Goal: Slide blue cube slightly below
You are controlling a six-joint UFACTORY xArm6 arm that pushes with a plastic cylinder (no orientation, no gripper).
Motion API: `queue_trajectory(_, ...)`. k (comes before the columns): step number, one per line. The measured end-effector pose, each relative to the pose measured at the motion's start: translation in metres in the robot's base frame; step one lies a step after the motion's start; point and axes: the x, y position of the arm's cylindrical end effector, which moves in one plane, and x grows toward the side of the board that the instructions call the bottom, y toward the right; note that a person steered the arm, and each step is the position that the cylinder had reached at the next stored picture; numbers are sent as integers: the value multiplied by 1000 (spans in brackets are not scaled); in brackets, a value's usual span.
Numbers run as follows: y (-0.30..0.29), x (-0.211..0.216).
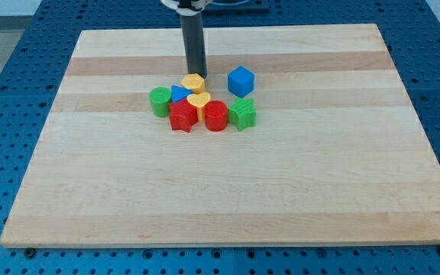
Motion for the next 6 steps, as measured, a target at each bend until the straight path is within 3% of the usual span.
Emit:
queue_trajectory(1,35,0)
queue_trajectory(3,37,-26)
queue_trajectory(4,81,-24)
queue_trajectory(6,84,12)
